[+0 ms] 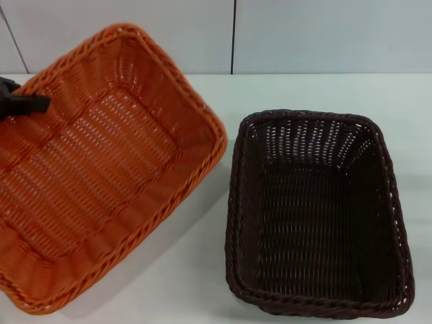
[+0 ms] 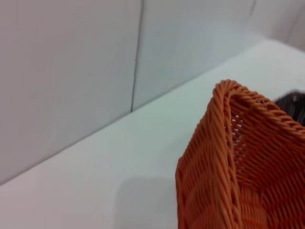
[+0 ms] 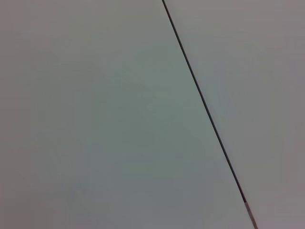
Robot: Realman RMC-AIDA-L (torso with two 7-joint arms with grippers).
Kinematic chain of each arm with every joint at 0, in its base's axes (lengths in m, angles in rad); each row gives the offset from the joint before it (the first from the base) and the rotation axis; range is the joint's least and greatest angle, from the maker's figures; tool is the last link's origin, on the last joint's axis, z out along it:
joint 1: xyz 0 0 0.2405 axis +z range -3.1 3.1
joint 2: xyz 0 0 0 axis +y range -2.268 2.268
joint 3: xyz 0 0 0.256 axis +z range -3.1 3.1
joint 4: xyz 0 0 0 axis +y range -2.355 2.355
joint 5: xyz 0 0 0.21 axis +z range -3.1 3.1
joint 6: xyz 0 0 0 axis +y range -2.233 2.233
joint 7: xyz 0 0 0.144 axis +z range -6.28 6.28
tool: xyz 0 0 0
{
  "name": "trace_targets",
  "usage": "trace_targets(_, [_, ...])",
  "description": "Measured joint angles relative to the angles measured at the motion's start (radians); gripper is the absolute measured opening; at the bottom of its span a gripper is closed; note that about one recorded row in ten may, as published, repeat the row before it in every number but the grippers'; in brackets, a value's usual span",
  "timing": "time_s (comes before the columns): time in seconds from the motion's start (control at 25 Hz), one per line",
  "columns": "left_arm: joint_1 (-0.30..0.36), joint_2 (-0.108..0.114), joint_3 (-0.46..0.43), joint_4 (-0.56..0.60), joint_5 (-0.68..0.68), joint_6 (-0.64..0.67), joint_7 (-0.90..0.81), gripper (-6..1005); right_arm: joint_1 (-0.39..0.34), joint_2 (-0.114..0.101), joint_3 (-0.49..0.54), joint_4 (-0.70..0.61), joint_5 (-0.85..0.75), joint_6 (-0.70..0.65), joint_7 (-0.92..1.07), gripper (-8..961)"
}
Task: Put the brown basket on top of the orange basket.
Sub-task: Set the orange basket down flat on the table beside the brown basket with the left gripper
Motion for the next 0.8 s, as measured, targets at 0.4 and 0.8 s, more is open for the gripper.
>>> trace_targets(0.4, [-0.037, -0.007, 0.075, -0.048, 0.128, 0.064, 0.155, 210, -0.003, 0.003, -0.009, 0.003, -0.005, 0.029, 0.003, 569])
trace_targets(0.8, [-0.109, -0.047, 0.152, -0.145, 0.151, 0.073, 0.156, 219, 0.003, 0.007, -0.011, 0.002, -0.021, 0.039, 0.005, 569])
